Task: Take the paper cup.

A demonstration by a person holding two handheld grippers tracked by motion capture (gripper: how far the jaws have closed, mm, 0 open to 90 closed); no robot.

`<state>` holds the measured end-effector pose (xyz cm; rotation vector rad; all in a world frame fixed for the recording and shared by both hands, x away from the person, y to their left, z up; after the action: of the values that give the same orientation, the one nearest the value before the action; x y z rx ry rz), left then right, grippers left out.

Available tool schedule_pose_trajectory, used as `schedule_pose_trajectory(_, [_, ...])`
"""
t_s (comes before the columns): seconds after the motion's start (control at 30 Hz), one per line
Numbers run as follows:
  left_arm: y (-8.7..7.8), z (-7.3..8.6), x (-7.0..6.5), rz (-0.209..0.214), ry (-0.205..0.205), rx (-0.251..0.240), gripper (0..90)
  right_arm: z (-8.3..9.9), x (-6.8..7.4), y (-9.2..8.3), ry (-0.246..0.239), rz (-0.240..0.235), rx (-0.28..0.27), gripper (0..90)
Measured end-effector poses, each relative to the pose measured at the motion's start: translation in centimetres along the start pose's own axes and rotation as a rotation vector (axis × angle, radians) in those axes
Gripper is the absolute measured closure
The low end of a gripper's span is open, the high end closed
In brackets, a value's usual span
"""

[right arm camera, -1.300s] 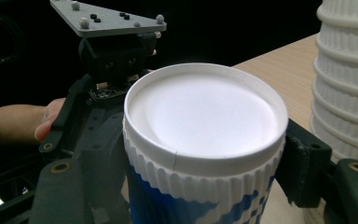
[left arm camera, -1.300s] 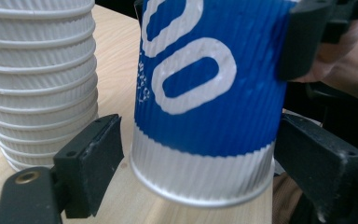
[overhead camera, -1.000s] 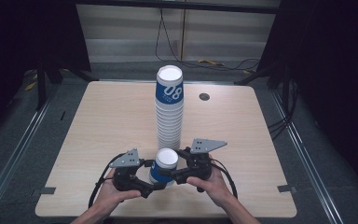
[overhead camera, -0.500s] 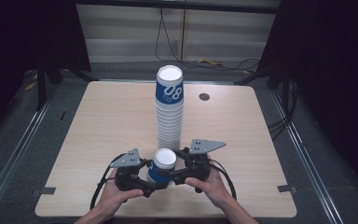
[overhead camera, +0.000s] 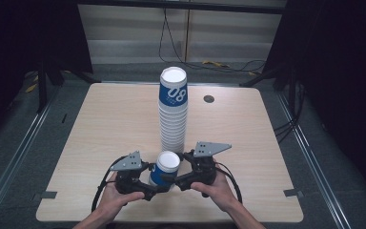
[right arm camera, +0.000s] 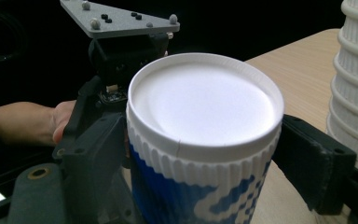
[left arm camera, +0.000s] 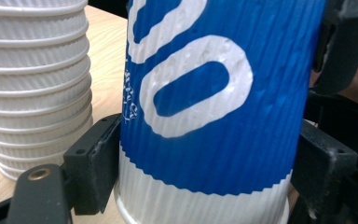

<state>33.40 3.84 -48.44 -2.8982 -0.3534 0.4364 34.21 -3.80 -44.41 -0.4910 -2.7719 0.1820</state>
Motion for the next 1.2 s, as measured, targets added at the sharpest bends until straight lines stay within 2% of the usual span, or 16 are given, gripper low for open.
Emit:
schedule_pose_trajectory(0.07, [0.0, 0.1, 0.1, -0.001, -0.001, 0.010, 19.5, 0.0, -0.1, -0.1, 0.009, 0.007, 0.000, 17.0])
schedule_pose_trajectory(0.23, [-0.3, 0.5, 0.8, -0.041, 0.010, 0.052, 19.7, -0.1, -0.4, -0.5, 0.009, 0.022, 0.004, 15.7])
schedule_pose_trajectory(0.3, [-0.3, 1.0, 1.4, -0.068, 0.024, 0.108, 19.8, 0.0, -0.4, -0.7, 0.004, 0.032, 0.015, 13.6])
schedule_pose_trajectory(0.4, [-0.2, 1.2, 1.5, -0.062, 0.007, 0.123, 19.9, 0.0, -0.5, -0.8, 0.001, 0.040, 0.018, 13.9])
schedule_pose_trajectory(0.47, [-0.3, 1.2, 1.5, -0.066, 0.010, 0.136, 20.0, 0.1, -0.6, -0.9, -0.001, 0.050, 0.031, 13.9])
schedule_pose_trajectory(0.57, [-0.3, 1.1, 1.2, -0.049, -0.008, 0.138, 20.1, 0.1, -0.7, -1.1, -0.007, 0.052, 0.040, 13.9])
schedule_pose_trajectory(0.67, [-0.4, 1.4, 1.2, -0.050, 0.001, 0.176, 20.2, 0.3, -1.0, -1.5, -0.009, 0.072, 0.063, 14.4])
schedule_pose_trajectory(0.77, [-0.5, 1.2, 1.2, -0.057, 0.025, 0.191, 20.3, 0.1, -1.3, -2.0, -0.034, 0.084, 0.084, 14.4])
schedule_pose_trajectory(0.87, [-0.6, 1.2, 1.2, -0.057, 0.019, 0.200, 20.3, -0.1, -1.2, -2.3, -0.037, 0.086, 0.090, 14.4])
schedule_pose_trajectory(0.97, [-0.2, 1.3, 1.2, -0.046, 0.007, 0.230, 20.3, 0.1, -1.5, -3.0, -0.064, 0.101, 0.132, 14.8])
schedule_pose_trajectory(1.13, [0.0, 1.2, 1.2, -0.049, 0.009, 0.231, 20.3, 0.2, -1.8, -3.6, -0.051, 0.109, 0.146, 14.7])
schedule_pose_trajectory(1.2, [0.0, 1.1, 1.5, -0.065, 0.019, 0.232, 20.2, 0.4, -2.0, -3.7, -0.040, 0.111, 0.161, 14.5])
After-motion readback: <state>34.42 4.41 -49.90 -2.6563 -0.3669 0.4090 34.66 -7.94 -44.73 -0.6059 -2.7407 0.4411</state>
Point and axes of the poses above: each handheld gripper's, and its own axes: y roughly forward along the jaws, z roughly out of its underside, x roughly to its left, the point moved 9 cm from there along y, roughly forward along the jaws, and after that the axes turned 6 degrees about -x, right-handed, at the moved point
